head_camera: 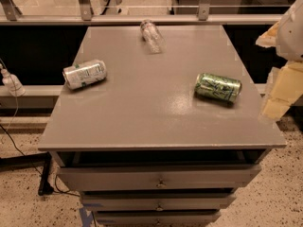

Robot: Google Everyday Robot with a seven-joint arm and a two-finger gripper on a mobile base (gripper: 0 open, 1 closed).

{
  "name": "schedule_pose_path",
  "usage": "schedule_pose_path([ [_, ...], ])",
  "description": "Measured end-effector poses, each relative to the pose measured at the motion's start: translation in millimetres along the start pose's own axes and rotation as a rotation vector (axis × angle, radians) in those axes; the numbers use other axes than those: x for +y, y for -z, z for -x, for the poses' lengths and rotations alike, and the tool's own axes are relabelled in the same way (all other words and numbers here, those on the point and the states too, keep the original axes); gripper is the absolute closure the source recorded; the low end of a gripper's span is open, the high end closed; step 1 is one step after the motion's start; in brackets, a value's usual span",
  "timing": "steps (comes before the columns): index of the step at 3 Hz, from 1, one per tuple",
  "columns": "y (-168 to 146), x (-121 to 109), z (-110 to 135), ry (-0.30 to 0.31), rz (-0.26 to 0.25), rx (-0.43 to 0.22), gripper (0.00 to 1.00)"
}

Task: Place green can upright

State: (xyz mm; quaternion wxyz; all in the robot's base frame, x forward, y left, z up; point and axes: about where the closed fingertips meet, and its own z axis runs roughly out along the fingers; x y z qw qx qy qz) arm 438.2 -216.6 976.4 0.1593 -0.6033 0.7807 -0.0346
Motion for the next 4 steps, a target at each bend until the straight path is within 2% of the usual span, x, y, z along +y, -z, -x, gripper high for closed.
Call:
schedule_pose_path([
  [1, 0.0, 0.0, 0.1, 0.0, 0.0, 0.0, 0.0],
  [2, -23.7, -8.1, 12.9, -0.045, 0.026, -0.05, 0.0],
  [3, -57.0, -23.5, 29.0, -0.13, 0.027, -0.08, 0.0],
  [4, -84.9, -47.0, 41.4, -0.224, -0.012, -0.106, 0.0],
])
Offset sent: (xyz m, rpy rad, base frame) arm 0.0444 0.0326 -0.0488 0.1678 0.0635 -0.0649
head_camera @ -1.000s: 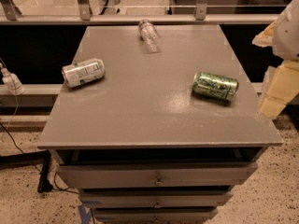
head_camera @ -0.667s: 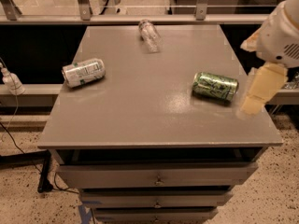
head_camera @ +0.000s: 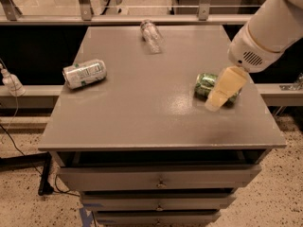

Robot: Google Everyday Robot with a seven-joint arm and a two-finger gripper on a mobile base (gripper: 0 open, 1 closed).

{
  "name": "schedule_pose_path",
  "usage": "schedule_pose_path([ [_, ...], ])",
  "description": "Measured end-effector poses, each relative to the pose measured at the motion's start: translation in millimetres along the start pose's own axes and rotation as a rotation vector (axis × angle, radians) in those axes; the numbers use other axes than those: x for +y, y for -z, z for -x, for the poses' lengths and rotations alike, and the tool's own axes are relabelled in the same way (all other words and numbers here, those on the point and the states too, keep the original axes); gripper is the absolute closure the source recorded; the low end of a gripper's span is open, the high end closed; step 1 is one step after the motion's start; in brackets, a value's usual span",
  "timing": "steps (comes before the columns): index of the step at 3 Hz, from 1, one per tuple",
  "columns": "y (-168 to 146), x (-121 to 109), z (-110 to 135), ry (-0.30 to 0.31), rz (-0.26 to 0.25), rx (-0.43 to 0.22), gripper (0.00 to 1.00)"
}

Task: Place green can upright

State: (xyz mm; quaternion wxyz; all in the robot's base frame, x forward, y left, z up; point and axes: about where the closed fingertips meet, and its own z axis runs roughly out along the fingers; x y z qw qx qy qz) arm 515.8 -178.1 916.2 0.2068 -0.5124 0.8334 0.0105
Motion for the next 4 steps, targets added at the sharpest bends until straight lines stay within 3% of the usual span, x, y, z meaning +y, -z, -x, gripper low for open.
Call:
schedule_pose_path([
  [1, -24.6, -18.1, 6.9, -0.042, -0.042, -0.008, 0.0],
  [3, -70.6, -36.2, 8.6, -0.095, -0.057, 0.023, 0.0],
  [4, -82.0, -39.8, 10.6, -0.101, -0.044, 0.032, 0.18],
])
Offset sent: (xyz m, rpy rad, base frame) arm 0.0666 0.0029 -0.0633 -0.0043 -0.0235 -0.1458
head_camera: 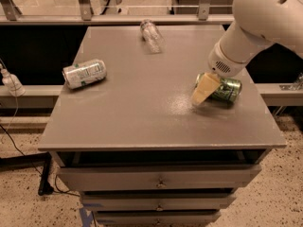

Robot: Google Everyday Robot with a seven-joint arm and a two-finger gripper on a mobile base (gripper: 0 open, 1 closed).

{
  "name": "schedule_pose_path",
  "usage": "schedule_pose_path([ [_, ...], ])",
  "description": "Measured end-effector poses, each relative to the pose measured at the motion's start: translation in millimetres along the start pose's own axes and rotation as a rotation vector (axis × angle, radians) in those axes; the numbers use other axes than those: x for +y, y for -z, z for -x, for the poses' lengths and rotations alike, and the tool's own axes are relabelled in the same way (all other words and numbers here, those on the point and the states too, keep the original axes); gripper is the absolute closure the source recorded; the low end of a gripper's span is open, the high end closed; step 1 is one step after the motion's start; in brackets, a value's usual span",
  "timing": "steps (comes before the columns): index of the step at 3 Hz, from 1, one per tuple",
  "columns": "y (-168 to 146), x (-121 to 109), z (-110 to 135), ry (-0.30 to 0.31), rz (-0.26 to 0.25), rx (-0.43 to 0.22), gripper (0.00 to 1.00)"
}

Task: Place green can upright

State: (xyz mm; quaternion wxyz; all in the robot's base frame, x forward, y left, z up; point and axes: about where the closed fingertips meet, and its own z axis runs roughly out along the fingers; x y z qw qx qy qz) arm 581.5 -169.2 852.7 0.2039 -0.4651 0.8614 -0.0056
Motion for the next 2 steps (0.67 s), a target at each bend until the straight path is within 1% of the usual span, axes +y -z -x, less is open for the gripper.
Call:
schedule_pose_path([
  [2, -8.5, 4.3, -1.4, 0.027, 0.042, -0.005, 0.64],
])
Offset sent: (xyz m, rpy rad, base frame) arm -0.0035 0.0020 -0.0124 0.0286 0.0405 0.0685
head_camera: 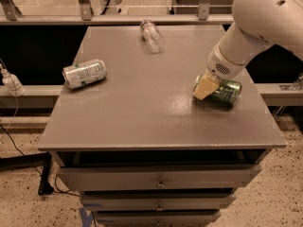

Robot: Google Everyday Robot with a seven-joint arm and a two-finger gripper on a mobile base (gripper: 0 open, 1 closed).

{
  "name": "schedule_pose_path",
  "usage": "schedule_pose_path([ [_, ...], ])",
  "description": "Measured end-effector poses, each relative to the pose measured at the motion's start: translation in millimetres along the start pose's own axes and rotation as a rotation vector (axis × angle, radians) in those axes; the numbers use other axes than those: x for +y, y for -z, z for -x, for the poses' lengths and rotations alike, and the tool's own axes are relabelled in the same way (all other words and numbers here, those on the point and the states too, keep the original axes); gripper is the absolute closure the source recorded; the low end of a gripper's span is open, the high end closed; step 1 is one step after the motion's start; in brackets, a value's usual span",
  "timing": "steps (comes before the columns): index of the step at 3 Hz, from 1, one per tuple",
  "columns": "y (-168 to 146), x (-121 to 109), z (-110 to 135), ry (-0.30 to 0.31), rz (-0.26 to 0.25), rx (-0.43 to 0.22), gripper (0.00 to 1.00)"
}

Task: Place green can upright

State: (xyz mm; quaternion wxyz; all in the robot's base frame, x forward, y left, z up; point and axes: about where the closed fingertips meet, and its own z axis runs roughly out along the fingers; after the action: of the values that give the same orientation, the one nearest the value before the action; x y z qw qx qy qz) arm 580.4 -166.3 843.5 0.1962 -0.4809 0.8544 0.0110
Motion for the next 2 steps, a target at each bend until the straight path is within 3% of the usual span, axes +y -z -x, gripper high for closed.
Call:
schedule_pose_path([
  [1, 15.6, -0.8, 8.4, 0.014, 0.021, -0.071, 0.88],
  [2, 44.2, 3.1, 31.6, 0.034, 0.042, -0.222, 1.0],
])
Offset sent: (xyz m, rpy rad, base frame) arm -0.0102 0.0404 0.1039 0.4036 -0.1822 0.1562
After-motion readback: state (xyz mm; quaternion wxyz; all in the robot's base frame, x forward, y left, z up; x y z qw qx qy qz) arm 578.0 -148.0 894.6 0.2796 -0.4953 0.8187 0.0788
